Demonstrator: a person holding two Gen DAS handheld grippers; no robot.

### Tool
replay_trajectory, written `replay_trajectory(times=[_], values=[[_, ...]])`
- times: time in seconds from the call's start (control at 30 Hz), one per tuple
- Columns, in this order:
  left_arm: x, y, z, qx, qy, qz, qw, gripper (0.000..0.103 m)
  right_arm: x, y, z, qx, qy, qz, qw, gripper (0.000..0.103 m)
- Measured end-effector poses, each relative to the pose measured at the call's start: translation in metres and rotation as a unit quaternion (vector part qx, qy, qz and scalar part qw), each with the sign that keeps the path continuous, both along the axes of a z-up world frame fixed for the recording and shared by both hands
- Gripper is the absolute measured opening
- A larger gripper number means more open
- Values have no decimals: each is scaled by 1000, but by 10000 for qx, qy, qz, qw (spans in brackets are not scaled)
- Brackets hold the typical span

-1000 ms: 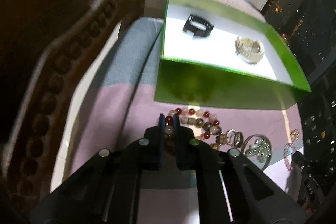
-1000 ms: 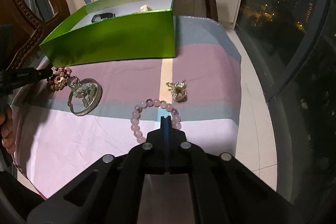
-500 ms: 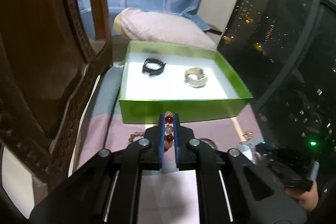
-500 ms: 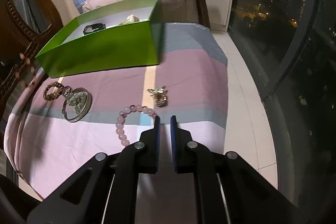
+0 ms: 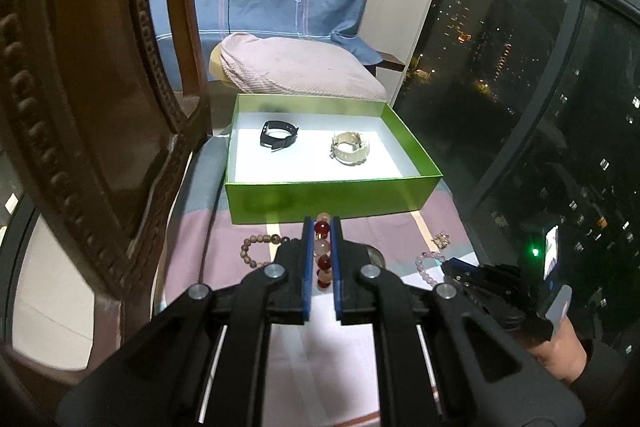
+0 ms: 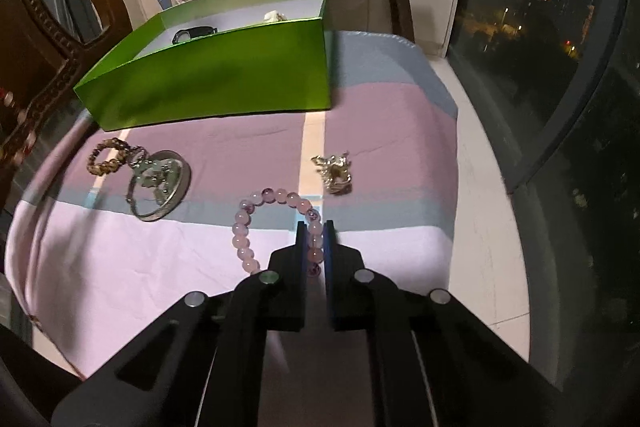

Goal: Organize jewelry
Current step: 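Close the right tool on the pink bead bracelet while the left tool holds its bracelet, then lift the red-brown bracelet with the left tool while the right tool lifts the pink bracelet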

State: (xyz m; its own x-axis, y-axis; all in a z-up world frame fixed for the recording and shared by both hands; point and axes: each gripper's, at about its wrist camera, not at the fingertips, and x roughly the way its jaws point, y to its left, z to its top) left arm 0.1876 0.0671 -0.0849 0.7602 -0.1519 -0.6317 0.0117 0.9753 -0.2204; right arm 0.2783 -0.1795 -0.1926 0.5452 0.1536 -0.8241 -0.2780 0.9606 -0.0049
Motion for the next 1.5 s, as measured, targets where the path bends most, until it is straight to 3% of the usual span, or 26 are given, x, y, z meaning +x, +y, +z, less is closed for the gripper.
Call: replay_trajectory(times=[0.27, 0.47, 0.57, 1.0, 1.5], values=[[-42, -4, 33, 92, -105, 21, 9999, 8, -46, -6, 83, 699, -685, 165, 9951, 8], [-78, -20, 57, 150, -192, -37, 9997, 8, -99, -3, 157, 981, -1278, 404, 9861, 8], [-94, -29, 64, 204, -193, -46, 9996, 8, -123, 0, 180, 1065, -1463, 502, 9822, 8], [-127, -41, 67, 182, -143, -80, 9997, 8, -179, 6, 207, 1112, -1672, 768, 9766, 8], [-141, -41, 73, 246, -184, 13, 9995, 8, -198, 3, 216, 1143, -1767, 818, 9742, 8]])
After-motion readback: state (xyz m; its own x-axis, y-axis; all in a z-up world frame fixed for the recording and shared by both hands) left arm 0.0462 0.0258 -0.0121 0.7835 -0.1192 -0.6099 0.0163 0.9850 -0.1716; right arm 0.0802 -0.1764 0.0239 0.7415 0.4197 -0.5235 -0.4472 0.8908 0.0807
